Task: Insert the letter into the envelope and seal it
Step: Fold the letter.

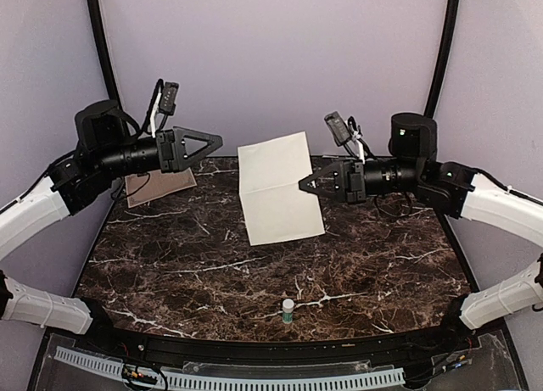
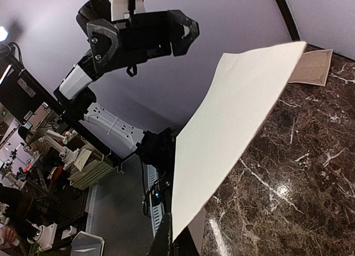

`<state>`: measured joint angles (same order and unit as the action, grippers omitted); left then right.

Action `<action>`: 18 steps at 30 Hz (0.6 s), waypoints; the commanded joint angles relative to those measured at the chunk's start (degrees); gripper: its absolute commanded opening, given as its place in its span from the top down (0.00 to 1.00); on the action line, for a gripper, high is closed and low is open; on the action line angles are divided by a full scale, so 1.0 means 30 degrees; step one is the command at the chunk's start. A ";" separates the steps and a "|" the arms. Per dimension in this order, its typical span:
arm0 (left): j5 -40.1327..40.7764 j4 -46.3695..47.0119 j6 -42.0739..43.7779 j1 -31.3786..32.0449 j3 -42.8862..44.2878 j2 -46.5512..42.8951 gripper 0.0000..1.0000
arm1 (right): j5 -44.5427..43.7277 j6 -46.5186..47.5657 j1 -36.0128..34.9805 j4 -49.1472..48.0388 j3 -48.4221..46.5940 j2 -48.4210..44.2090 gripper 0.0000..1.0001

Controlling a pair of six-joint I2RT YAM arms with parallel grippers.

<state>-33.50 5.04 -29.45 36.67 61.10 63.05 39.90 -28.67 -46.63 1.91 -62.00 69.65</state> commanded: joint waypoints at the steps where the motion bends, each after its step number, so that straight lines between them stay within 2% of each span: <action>1: -0.0730 -0.6955 0.4438 -0.0351 0.3922 0.1421 0.14 | -0.0102 0.1107 -0.0493 0.2239 -0.0639 0.0112 1.00; 5: -0.3030 -0.8393 0.6052 -0.0356 0.5983 0.3691 0.13 | -0.0120 0.0973 -0.1426 0.2355 -0.0832 0.0630 1.00; 10: -0.6359 -0.8138 0.6737 -0.0357 0.7324 0.5816 0.13 | -0.0489 0.0962 -0.2600 0.2612 -0.1571 0.1558 1.00; 18: -1.0825 -0.8067 0.7825 0.0159 0.7419 0.7590 0.13 | -0.0358 0.0687 -0.3686 0.2605 -0.2686 0.2965 1.00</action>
<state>-54.76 -18.22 -9.37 36.10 81.41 86.26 38.72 -26.55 -56.31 10.83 -67.31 76.99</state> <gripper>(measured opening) 0.870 0.003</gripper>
